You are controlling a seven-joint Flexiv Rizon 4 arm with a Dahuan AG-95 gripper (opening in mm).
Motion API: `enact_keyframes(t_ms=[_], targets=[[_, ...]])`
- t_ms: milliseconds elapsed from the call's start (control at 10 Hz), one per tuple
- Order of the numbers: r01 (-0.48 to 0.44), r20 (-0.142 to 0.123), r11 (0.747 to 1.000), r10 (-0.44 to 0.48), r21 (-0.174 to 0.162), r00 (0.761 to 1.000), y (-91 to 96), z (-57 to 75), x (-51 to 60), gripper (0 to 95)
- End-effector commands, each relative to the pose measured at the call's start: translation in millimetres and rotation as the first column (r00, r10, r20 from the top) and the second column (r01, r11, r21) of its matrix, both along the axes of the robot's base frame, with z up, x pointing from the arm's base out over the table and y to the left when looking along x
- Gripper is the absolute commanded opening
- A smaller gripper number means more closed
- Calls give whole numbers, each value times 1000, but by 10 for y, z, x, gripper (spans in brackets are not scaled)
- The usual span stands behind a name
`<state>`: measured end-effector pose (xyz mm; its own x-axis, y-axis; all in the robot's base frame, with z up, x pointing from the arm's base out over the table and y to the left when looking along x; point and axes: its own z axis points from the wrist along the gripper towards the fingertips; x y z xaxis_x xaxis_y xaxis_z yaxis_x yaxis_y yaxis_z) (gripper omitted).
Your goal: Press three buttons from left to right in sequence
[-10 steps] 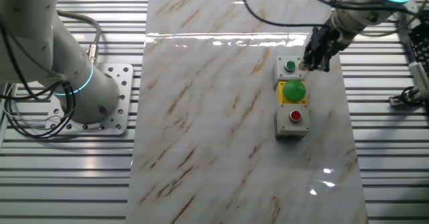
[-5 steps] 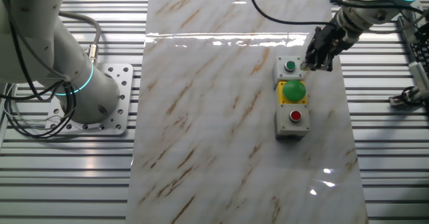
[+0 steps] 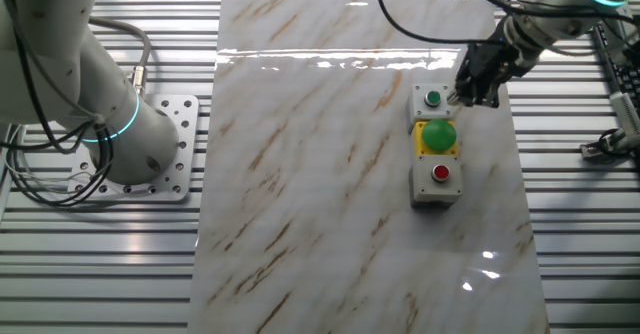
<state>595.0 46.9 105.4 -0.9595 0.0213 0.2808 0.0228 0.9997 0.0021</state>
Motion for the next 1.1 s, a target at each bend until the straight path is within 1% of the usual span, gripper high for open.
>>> enact_keyframes(t_ms=[100, 200, 300, 400, 600, 700, 800, 900, 1000, 1100], targets=[[-66, 5, 997, 66, 26, 998, 3, 0, -18, 0], [-93, 6, 995, 93, 36, 996, 3, 0, -18, 0], [-133, 9, 990, 132, 56, 991, 3, 0, -18, 0], [-158, 10, 985, 158, 67, 987, 3, 0, -18, 0], [-206, 4, 974, 206, 99, 978, 3, 0, -18, 0], [-253, 1, 959, 255, 128, 967, 3, 0, -18, 0], [-271, 4, 952, 273, 140, 962, 3, 0, -18, 0], [-321, 16, 933, 323, 161, 946, 3, 0, -18, 0], [-339, 18, 925, 341, 171, 940, 3, 0, -18, 0], [-343, 14, 923, 346, 173, 938, 3, 0, -18, 0]])
